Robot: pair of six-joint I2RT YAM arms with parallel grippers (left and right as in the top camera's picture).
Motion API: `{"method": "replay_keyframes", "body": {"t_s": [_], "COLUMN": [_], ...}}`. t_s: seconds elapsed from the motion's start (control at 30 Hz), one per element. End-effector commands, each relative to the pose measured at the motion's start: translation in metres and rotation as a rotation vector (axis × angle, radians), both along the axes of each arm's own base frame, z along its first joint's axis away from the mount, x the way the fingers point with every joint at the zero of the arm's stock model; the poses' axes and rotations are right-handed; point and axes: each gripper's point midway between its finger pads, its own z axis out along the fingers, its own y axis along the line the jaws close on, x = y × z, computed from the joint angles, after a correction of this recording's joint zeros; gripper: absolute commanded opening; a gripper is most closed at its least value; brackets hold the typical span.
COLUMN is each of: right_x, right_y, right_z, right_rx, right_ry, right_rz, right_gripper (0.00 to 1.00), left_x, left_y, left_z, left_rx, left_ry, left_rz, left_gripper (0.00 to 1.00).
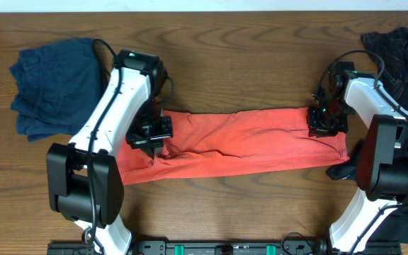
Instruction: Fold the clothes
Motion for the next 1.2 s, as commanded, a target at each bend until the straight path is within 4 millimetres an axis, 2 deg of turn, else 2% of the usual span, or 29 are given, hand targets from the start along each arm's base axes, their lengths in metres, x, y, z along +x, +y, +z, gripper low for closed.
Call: {"method": "replay_keyframes", "body": {"t_s": [0.0,0.17,0.2,0.23,0.3,0.63,0.73,0.8,0.97,1.03,1.17], "right_x": [-0.012,-0.013,-0.013,-0.013,-0.013,-0.016,-0.017,-0.018,-0.018,-0.018,-0.018], "right_y": [0.003,0.003,0.003,0.003,0.003,0.003,0.003,0.003,0.003,0.003,0.003], "right_z": [-0.024,-0.023,-0.023,-0.023,-0.023,-0.023,-0.023,-0.022,-0.022,-0.022,-0.022], "right_rx": [0.009,0.009,0.009,0.009,0.009,0.011,0.011,0.011,0.011,0.011,0.011], "right_ry": [0.057,0.058,0.058,0.058,0.058,0.072,0.075,0.08,0.08,0.08,0.081], "right_rz": [0.007,0.007,0.007,0.007,0.007,0.007,0.007,0.008,0.008,0.008,0.008], "right_gripper": [0.19,0.2,0.2,0.2,0.2,0.2,0.2,0.2,0.22,0.22,0.23], "left_x": [-0.001,-0.002,-0.001,0.001,0.008,0.069,0.079,0.077,0.059,0.057,0.06], "left_y": [-0.016,-0.03,-0.032,-0.033,-0.036,-0.06,-0.064,-0.063,-0.06,-0.063,-0.067], "left_z": [-0.003,-0.005,-0.006,-0.007,-0.009,-0.022,-0.023,-0.023,-0.023,-0.025,-0.042], "left_rx": [0.004,-0.001,-0.003,-0.006,-0.017,-0.107,-0.123,-0.12,-0.1,-0.107,-0.086], "left_ry": [-0.014,-0.036,-0.045,-0.056,-0.085,-0.346,-0.387,-0.378,-0.31,-0.313,-0.351], "left_rz": [0.01,-0.039,-0.045,-0.049,-0.049,-0.039,-0.038,-0.038,-0.062,-0.096,-0.133], "left_gripper": [0.06,0.06,0.08,0.15,0.15,0.16,0.17,0.29,0.48,0.59,0.62]}}
